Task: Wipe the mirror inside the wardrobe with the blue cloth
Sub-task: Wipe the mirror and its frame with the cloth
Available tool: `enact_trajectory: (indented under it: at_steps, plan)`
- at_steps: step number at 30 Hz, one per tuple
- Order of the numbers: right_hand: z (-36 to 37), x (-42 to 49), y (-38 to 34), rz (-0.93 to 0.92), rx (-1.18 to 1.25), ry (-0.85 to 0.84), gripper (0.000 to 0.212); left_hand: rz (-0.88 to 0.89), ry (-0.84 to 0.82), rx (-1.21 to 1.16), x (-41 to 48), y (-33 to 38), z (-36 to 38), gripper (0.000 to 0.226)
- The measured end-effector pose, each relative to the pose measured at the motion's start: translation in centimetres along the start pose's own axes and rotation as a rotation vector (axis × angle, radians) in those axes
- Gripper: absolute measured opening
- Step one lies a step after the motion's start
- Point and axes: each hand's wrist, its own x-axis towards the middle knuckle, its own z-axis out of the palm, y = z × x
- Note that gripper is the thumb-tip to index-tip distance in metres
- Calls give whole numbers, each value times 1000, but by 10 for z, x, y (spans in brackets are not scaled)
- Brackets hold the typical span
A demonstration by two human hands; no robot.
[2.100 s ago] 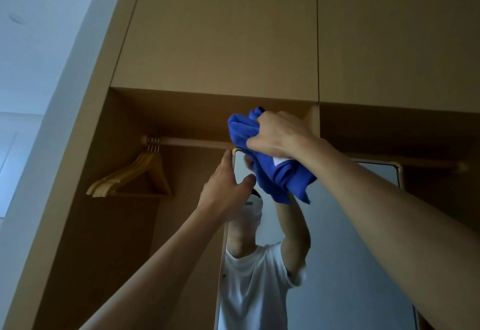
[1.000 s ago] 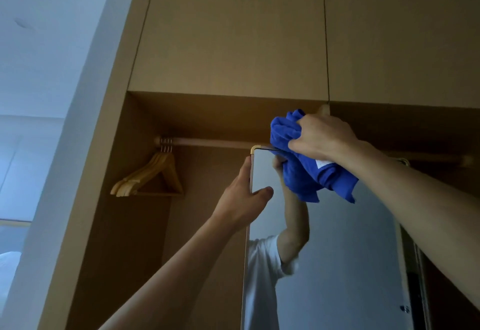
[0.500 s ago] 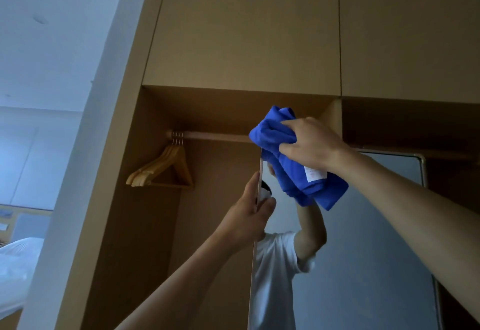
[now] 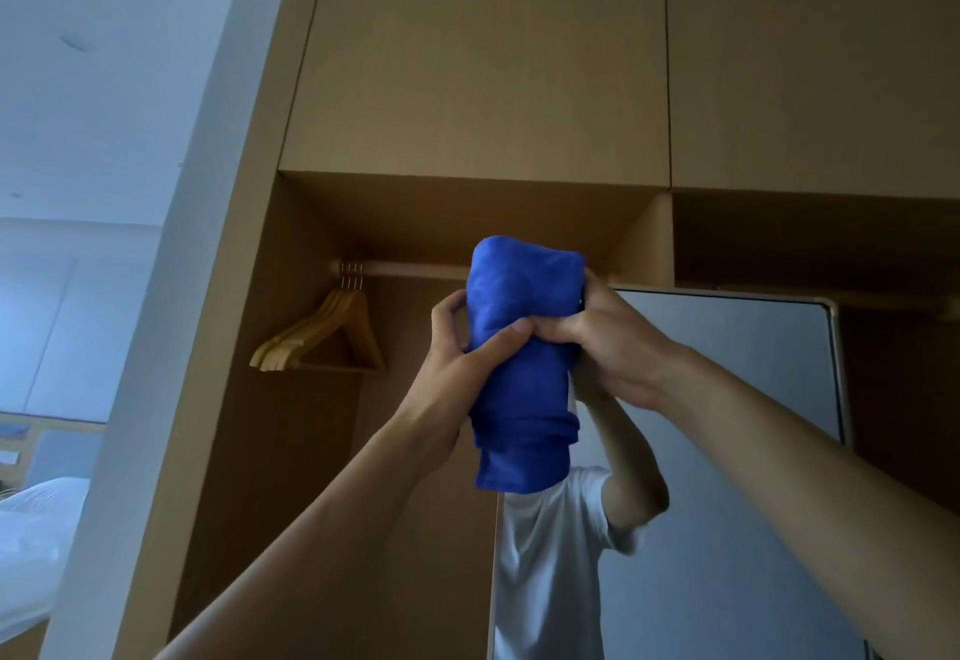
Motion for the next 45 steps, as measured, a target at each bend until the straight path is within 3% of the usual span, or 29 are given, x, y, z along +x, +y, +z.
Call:
enact_trajectory:
  at_steps: [2,4,9,11,15,19,23,28,36,40,45]
  plan:
    - [8,-1,3,19,3,43,58,-59,-48,-58,-2,0,-7,77]
    - [16,-1,4,19,-169,83,58,-77,-5,-38,-5,-1,-13,76]
    - [16,2,-2,45,-480,174,49,6,354,120,2,5,-35,75]
    - [4,5,-9,-28,-658,232,39,41,461,289,9,9,-41,76]
    - [-12,15,-13,-210,-1085,311,31,79,519,678,23,12,-34,75]
    - [-19,26,-10,-271,-1291,259,32,97,542,857,39,13,-18,69]
    - [-22,37,-11,-141,-1459,110,44,155,507,1111,44,13,3,60]
    - [-21,42,-4,-129,-1506,71,39,218,428,1282,45,7,24,53]
    - [-23,47,0,-162,-1381,122,34,280,347,1339,16,-20,15,51]
    - [-22,47,4,-153,-1370,144,45,265,297,1333,-20,-51,3,54]
    - [-19,45,8,-175,-1417,172,55,190,314,1289,-14,-42,5,38]
